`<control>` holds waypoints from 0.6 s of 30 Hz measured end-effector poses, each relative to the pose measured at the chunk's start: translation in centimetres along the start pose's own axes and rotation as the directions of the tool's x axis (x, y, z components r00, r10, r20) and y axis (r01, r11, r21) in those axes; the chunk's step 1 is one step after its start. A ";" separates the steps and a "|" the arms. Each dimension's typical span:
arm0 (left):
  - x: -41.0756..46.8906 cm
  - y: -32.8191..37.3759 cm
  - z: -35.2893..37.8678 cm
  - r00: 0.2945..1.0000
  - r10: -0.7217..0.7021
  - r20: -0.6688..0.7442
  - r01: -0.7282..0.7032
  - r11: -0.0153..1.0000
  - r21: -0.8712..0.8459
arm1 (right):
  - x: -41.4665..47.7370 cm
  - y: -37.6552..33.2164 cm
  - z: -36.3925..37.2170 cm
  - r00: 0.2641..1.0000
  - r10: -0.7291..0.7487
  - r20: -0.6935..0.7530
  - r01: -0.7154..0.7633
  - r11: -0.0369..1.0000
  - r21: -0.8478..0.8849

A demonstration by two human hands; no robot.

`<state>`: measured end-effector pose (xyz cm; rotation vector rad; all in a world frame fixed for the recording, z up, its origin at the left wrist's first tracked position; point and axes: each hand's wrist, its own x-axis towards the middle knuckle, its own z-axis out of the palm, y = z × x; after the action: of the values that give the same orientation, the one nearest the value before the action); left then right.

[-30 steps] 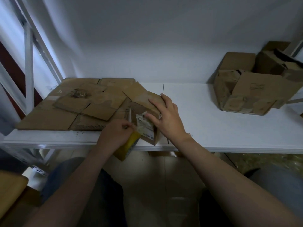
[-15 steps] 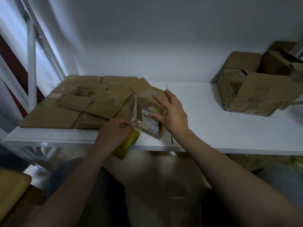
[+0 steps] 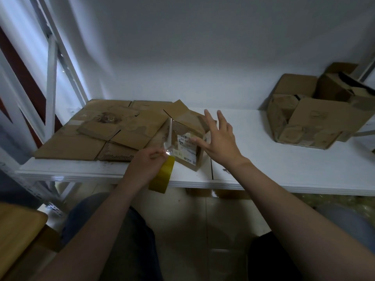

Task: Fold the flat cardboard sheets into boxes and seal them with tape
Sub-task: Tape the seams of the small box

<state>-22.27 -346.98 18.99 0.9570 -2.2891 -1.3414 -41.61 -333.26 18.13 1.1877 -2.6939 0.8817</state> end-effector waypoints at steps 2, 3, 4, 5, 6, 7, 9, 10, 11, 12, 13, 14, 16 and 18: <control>-0.1 0.0 0.0 1.000 -0.006 -0.005 0.005 0.998 -0.059 | -0.9 0.2 -0.5 0.998 -0.006 -0.069 0.011 0.997 0.073; -0.2 -0.1 0.1 1.000 -0.010 -0.005 0.010 0.997 -0.080 | -1.3 0.5 -0.7 0.996 0.005 -0.085 0.003 0.995 0.098; -0.2 -0.2 0.1 1.000 -0.012 0.003 0.012 0.996 -0.091 | -1.6 0.8 -0.8 0.997 0.035 -0.076 -0.025 0.992 0.128; -0.2 -0.3 0.3 1.000 -0.012 0.015 0.013 0.995 -0.097 | -1.8 1.2 -0.8 0.996 0.079 -0.041 -0.071 0.984 0.166; -0.2 -0.4 0.6 1.000 -0.010 0.021 0.012 0.996 -0.092 | -2.0 1.6 -0.7 0.992 0.126 0.010 -0.125 0.973 0.196; 0.0 -0.6 1.0 1.000 -0.003 0.014 0.004 0.998 -0.066 | -2.1 2.0 -0.5 0.985 0.162 0.061 -0.171 0.962 0.214; 0.5 -0.8 1.8 0.999 0.037 -0.027 -0.037 0.999 0.024 | -1.9 2.6 0.2 0.969 0.206 0.134 -0.234 0.941 0.245; 0.7 -0.8 2.2 0.997 0.057 -0.053 -0.054 0.997 0.046 | -1.8 2.8 0.6 0.961 0.223 0.163 -0.260 0.930 0.261; 0.9 -0.8 2.5 0.995 0.067 -0.078 -0.064 0.997 0.038 | -1.5 2.8 1.0 0.952 0.242 0.189 -0.288 0.918 0.273; 1.2 -0.7 2.9 0.992 0.071 -0.101 -0.070 0.997 0.011 | -1.1 2.9 1.5 0.939 0.267 0.217 -0.321 0.905 0.279; 1.5 -0.8 3.2 0.990 0.072 -0.122 -0.075 0.997 -0.018 | -0.6 2.8 2.1 0.925 0.288 0.247 -0.352 0.894 0.278; 1.9 -0.8 3.6 0.987 0.072 -0.141 -0.078 0.996 -0.038 | -0.2 2.5 2.7 0.912 0.310 0.268 -0.380 0.885 0.270; 2.5 -1.0 4.3 0.981 0.077 -0.179 -0.090 0.994 -0.069 | 0.6 2.7 4.0 0.910 0.329 0.251 -0.398 0.860 0.319; 3.0 -1.1 4.9 0.975 0.078 -0.207 -0.102 0.989 -0.110 | 1.4 3.4 5.2 0.932 0.290 0.218 -0.357 0.838 0.414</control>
<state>-26.84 -346.25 15.40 0.8951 -2.0512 -1.2659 -44.13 -335.08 12.54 0.8823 -2.9641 1.5975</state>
